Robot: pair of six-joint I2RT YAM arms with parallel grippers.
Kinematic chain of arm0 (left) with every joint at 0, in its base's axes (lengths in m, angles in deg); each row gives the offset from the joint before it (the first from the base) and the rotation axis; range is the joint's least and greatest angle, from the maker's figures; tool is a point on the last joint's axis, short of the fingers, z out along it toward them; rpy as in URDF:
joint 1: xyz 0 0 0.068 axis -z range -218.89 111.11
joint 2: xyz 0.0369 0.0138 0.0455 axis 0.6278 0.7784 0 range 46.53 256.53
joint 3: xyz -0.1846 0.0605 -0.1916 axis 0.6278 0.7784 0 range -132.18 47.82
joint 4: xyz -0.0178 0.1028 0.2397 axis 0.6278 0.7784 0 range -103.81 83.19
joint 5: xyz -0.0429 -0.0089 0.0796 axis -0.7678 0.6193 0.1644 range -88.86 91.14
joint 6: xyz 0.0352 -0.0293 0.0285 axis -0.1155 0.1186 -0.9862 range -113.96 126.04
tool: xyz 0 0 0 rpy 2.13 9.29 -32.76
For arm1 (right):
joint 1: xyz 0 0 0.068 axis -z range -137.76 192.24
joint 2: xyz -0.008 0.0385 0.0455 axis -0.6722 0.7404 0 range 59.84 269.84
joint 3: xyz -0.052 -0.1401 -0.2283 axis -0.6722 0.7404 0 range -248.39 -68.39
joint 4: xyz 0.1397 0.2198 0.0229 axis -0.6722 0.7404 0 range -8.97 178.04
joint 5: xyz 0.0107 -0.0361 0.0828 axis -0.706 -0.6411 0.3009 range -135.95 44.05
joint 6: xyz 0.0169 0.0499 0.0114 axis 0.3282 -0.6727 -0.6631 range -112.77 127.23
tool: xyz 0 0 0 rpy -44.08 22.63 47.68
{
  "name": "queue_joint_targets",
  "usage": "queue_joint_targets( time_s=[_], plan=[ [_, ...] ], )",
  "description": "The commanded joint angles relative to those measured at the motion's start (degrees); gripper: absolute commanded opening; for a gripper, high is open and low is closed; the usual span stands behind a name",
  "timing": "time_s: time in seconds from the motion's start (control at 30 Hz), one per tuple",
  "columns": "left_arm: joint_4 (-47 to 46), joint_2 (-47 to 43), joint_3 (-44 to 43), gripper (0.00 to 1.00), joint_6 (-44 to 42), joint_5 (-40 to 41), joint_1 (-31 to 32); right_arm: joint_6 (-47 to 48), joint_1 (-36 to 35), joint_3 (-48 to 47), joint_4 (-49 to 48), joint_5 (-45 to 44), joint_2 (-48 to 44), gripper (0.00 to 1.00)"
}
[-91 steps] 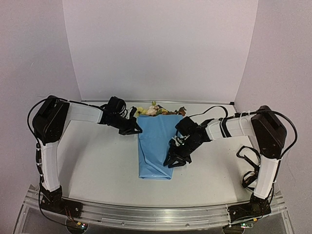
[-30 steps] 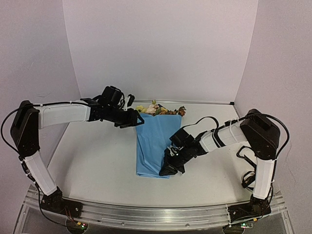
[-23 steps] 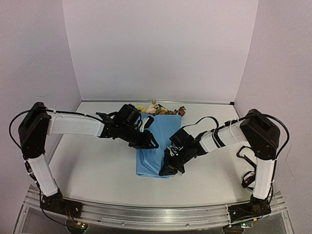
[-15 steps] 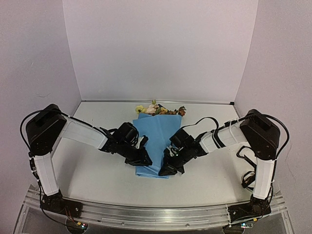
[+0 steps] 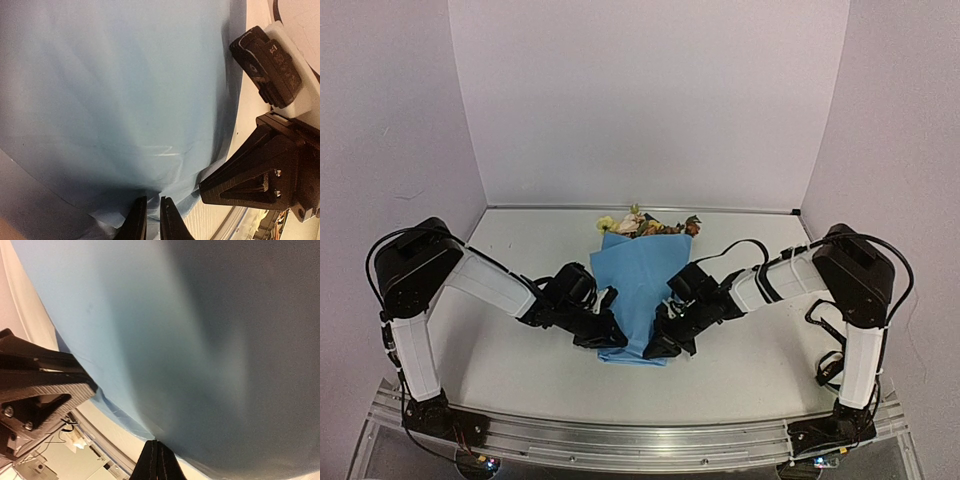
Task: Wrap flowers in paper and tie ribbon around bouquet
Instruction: Press the fold line on the folded bouquet.
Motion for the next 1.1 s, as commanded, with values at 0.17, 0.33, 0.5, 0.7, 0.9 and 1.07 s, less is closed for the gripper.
queue_joint_targets(
  time_s=[0.17,0.33,0.5,0.7,0.9,1.07],
  plan=[
    [5.06,0.92,1.61,0.08,-0.97,1.87,0.36,-8.12,5.54,-1.79,-7.99,0.54,1.44,0.00],
    [6.97,1.60,0.43,0.06,-1.95,2.06,0.35,-8.69,8.82,-2.25,-9.14,-0.14,3.34,0.00],
    [8.26,1.88,-0.49,0.05,-2.67,2.34,0.36,-8.95,11.78,-3.38,-9.44,-0.57,5.34,0.00],
    [10.74,2.09,-1.34,0.05,-3.57,2.43,0.36,-8.92,15.42,-5.01,-9.44,-1.13,6.54,0.00],
    [11.68,2.33,-1.88,0.03,-4.15,2.34,0.36,-9.85,18.53,-9.58,-9.36,-0.82,9.86,0.00],
    [12.53,2.31,-2.26,0.03,-4.50,2.35,0.36,-10.64,20.62,-13.95,-9.02,-1.62,12.82,0.00]
  ],
)
